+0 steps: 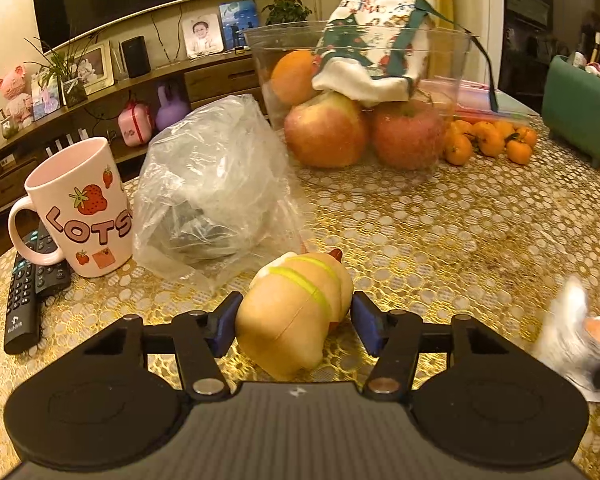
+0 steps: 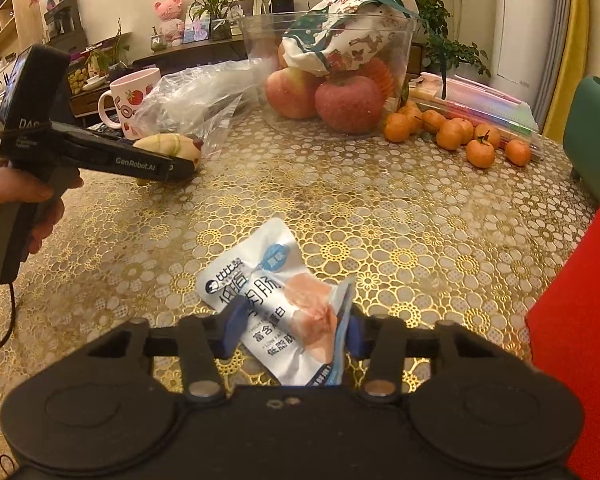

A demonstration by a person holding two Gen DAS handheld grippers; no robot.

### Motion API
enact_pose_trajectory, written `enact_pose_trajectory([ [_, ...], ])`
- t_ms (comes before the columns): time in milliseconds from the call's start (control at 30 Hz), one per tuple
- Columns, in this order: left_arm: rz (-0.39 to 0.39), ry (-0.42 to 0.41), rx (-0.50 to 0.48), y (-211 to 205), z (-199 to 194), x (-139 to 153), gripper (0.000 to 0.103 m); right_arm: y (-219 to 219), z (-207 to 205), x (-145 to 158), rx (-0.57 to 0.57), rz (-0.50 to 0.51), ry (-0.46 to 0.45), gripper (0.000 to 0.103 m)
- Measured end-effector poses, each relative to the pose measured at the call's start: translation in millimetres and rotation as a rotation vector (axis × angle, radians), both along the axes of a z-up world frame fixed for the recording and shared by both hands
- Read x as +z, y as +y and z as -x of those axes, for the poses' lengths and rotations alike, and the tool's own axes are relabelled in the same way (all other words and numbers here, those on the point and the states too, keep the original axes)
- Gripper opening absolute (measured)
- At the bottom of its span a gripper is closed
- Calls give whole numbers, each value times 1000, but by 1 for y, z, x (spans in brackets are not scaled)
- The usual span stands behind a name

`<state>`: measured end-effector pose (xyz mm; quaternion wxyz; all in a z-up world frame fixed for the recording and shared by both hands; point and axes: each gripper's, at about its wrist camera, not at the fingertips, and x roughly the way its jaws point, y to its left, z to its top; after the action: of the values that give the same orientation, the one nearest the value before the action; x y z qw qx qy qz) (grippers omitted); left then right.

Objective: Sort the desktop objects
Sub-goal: 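Grasp the yellow squishy toy with the left tool while the right tool grasps the pouch, then carry the yellow toy and white-and-blue pouch over the shoebox with both tools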

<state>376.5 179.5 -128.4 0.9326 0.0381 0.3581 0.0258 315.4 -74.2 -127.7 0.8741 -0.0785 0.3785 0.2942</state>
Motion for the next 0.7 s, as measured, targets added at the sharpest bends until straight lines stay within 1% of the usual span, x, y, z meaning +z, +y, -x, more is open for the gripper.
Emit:
enact_pose_trajectory([
  [33,8,1,-1,-2,2,1,57,-1,0,-1,4,3,7,25],
  [100,26,2,-14,-7,8,2,57,-2,2,0,4,-2,9,23],
  [133,27,2,-22,-10,10,3,56,-3,3,1,4,-11,13,20],
  [200,29,-4,-31,-16,17,6,56,-5,6,3,5,-18,11,18],
  [367,75,2,-47,-31,39,12,55,-9,15,6,-11,-25,1,16],
  [533,102,26,-67,-49,63,16,55,-19,26,11,-49,-41,-4,16],
  [700,128,30,-75,-68,87,25,55,-31,41,19,-75,-62,-19,14],
])
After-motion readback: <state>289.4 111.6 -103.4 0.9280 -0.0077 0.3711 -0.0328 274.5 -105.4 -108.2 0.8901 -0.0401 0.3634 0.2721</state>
